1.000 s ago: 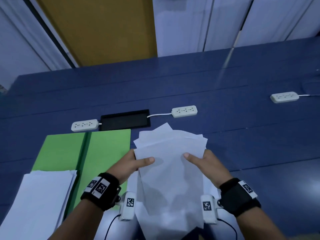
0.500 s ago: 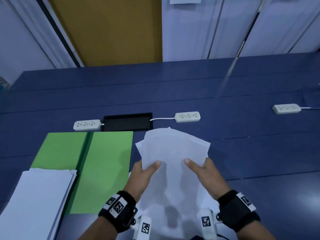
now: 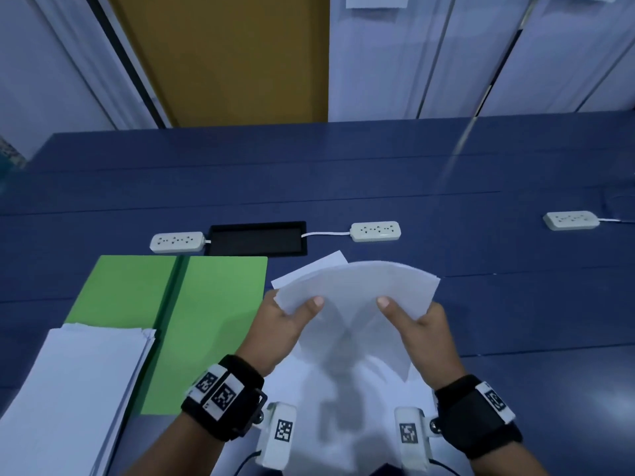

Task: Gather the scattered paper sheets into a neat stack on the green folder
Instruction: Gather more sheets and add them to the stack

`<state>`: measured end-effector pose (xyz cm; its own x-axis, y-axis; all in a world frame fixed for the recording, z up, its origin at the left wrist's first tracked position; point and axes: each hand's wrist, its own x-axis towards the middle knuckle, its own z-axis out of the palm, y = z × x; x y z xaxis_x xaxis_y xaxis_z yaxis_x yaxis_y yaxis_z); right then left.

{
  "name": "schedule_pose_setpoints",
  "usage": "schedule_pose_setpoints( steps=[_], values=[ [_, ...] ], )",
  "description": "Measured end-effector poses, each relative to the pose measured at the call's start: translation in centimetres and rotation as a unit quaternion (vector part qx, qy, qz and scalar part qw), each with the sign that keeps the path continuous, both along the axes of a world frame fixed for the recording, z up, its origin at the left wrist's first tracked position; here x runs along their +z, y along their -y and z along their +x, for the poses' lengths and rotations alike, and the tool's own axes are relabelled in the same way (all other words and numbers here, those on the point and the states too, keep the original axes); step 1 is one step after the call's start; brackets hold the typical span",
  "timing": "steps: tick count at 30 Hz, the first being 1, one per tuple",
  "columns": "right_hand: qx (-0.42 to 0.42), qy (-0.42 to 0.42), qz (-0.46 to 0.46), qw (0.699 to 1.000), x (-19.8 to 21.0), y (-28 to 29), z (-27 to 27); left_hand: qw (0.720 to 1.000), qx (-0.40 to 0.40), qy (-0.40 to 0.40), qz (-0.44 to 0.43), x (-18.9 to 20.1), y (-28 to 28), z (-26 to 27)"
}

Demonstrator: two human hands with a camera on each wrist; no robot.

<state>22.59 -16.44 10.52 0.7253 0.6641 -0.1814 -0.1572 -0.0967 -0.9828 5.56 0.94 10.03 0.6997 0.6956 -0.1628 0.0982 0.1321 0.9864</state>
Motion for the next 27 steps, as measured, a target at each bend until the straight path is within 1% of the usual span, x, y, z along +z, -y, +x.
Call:
schedule_pose_setpoints(
  steps=[2,3,5,8,9,10,12,14,16,17,19,20,22,24,25,27],
  values=[
    [-0.007,-0.003,0.027,1.0,-0.1,0.0,0.2,1.0,-0.002,0.011,0.023,0.6,-0.1,0.4],
    [-0.001,-0.005,0.021,1.0,-1.0,-0.1,0.4,1.0,-0.002,0.0,0.024,0.2,-0.3,0.6],
    [0.014,-0.004,-0.032,0.999,-3.6,-0.1,0.6,0.999,0.0,-0.044,0.016,-1.7,-0.6,0.6],
    [0.042,0.009,-0.112,0.993,-7.3,0.3,0.6,0.992,-0.003,-0.128,0.006,-5.5,-0.1,-0.3],
    [0.041,0.008,-0.111,0.993,-7.9,0.3,0.6,0.991,0.003,-0.131,0.003,-6.2,0.4,-0.5],
    [0.038,0.004,-0.096,0.995,-7.8,0.4,0.6,0.993,0.008,-0.117,0.0,-6.5,0.9,-0.6],
    [0.022,-0.009,-0.053,0.998,-6.4,0.3,0.5,0.996,0.019,-0.086,0.007,-5.7,1.5,-0.1],
    [0.008,-0.033,-0.036,0.999,-6.3,0.5,0.4,0.996,0.032,-0.082,0.003,-5.3,1.6,0.4],
    [-0.001,-0.029,-0.092,0.995,-7.6,0.4,0.3,0.992,0.043,-0.118,0.001,-5.9,0.8,0.9],
    [0.002,-0.023,-0.145,0.989,-8.5,0.4,0.3,0.988,0.043,-0.151,0.008,-6.5,0.4,1.0],
    [0.029,-0.013,-0.242,0.97,-9.9,0.7,0.1,0.979,0.004,-0.204,0.024,-7.7,0.2,0.6],
    [0.041,-0.005,-0.261,0.964,-10.1,0.9,0.0,0.976,-0.009,-0.216,0.027,-8.3,0.3,0.3],
    [0.052,-0.004,-0.214,0.975,-10.2,1.2,0.3,0.974,-0.014,-0.227,0.017,-9.0,0.3,-0.3],
    [0.071,-0.034,-0.161,0.984,-9.2,1.5,-0.1,0.975,-0.011,-0.22,0.006,-9.1,0.5,-1.1],
    [0.081,-0.038,-0.145,0.985,-8.7,1.6,-0.4,0.977,-0.007,-0.213,0.003,-8.9,0.6,-1.5],
    [0.1,-0.039,-0.141,0.984,-8.0,1.2,-0.9,0.979,0.004,-0.204,0.005,-8.2,0.6,-2.2]
  ],
)
